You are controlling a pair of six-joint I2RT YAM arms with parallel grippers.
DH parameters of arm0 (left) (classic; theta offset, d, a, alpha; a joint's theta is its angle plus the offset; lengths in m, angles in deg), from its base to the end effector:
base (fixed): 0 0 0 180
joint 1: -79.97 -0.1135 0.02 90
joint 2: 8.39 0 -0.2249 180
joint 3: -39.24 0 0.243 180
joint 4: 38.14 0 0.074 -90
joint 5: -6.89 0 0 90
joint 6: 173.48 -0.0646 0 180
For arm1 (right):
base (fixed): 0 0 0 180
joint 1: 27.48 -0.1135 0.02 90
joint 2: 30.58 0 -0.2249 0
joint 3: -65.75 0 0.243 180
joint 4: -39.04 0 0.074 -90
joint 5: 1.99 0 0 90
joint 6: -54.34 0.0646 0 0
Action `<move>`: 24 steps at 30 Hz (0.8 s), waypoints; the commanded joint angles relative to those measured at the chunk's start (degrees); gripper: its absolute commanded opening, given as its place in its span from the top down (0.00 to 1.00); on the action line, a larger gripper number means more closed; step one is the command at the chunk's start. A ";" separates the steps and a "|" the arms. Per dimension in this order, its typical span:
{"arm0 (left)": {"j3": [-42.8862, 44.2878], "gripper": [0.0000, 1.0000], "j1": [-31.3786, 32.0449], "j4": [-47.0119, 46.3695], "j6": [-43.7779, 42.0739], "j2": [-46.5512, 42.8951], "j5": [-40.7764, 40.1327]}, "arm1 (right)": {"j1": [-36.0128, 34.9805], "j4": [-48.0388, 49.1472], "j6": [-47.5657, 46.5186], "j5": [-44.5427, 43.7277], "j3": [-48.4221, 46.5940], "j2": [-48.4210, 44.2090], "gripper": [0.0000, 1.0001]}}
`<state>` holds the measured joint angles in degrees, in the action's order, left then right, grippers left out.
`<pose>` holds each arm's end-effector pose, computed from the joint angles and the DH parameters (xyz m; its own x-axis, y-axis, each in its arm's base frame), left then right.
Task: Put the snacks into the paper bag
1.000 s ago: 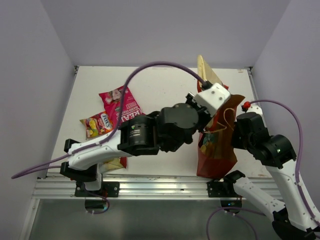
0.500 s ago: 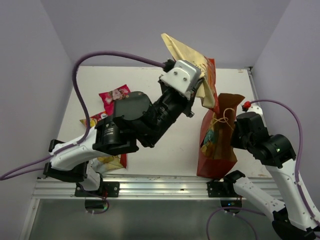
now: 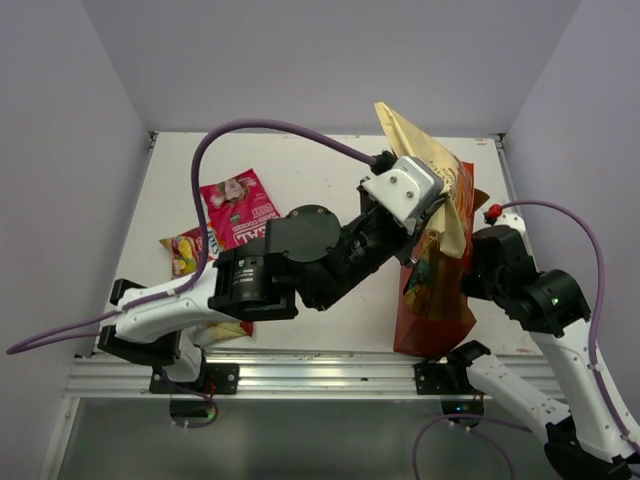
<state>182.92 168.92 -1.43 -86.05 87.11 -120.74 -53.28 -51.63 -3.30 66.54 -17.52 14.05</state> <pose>0.0454 -0.3255 0.5433 0.0387 -0.1711 -0.9845 0.7799 0.6211 -0.0773 0.1294 0.0363 0.3175 -0.7078 0.2111 -0.6741 0.2090 0.9742 0.0856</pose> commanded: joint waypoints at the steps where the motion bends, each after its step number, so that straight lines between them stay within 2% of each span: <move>1: 0.00 1.00 0.18 0.96 2.04 1.70 3.17 | 0.23 -7.12 0.51 -0.15 0.50 -0.59 1.00; 6: -1.67 1.00 0.18 5.97 2.04 4.51 2.83 | 0.14 -9.40 0.51 -2.69 -2.65 -0.41 1.00; 11: -5.19 1.00 0.17 6.15 2.13 4.87 1.59 | 0.23 -13.35 -0.89 -6.56 -8.45 0.90 1.00; 23: -7.56 1.00 0.26 5.18 -0.42 9.17 0.54 | 0.23 -14.32 -0.81 -6.65 -7.41 -0.59 1.00; 24: -7.65 0.97 0.26 5.36 -0.42 9.43 0.45 | 0.23 -14.32 -0.81 -6.65 -7.15 -0.67 1.00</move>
<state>174.79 168.92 7.18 -84.78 96.07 -119.34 -53.28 -53.88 -3.76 61.90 -24.38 14.20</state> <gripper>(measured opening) 0.017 0.012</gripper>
